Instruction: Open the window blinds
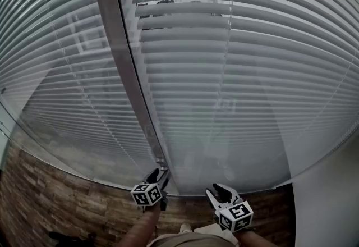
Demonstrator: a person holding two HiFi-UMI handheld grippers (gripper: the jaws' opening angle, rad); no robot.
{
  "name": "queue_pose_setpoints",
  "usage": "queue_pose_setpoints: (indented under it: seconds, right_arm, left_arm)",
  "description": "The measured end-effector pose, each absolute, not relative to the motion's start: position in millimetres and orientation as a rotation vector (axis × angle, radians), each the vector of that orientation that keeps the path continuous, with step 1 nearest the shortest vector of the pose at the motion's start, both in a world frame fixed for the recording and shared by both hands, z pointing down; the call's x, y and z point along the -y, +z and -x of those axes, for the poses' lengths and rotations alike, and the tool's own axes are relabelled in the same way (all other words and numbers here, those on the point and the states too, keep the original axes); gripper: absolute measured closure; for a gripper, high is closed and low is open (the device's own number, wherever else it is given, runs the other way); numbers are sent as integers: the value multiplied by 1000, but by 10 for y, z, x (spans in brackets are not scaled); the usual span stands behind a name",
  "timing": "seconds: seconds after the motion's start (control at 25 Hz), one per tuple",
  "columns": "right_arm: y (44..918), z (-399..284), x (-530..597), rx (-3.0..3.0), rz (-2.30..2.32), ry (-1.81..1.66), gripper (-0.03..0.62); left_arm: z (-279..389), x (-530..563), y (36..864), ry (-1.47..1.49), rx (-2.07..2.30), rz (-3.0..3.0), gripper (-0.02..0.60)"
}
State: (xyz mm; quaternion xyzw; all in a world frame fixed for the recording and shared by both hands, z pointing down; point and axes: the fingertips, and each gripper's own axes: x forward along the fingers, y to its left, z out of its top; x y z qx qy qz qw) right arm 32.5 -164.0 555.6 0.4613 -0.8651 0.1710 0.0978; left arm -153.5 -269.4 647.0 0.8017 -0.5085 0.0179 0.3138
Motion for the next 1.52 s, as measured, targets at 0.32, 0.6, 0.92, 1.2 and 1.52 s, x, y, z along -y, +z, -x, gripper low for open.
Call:
queue_pose_setpoints:
  seconds: [0.32,0.6,0.92,1.2,1.52]
  right_arm:
    - [5551,-332,1609,2568,-1364,522,473]
    - [5553,-372,1589,2564,-1371,520,473]
    - [5573,-449,1542,2546,-1397,519,473]
    - [5561,-490,1522,2537,-1407,518,473]
    - [5542,-440,1550,2541,-1405,532,473]
  left_arm:
    - [1506,2651,6474,341,1480,-2233,354]
    - [1477,2670,6422,410,1543,-2258,361]
    - [1455,2658,6445,445,1581,-2235,393]
    - [1440,2672,6447,444,1599,-2224,419]
    - [1461,2691,6453,441,1604,-2221,439]
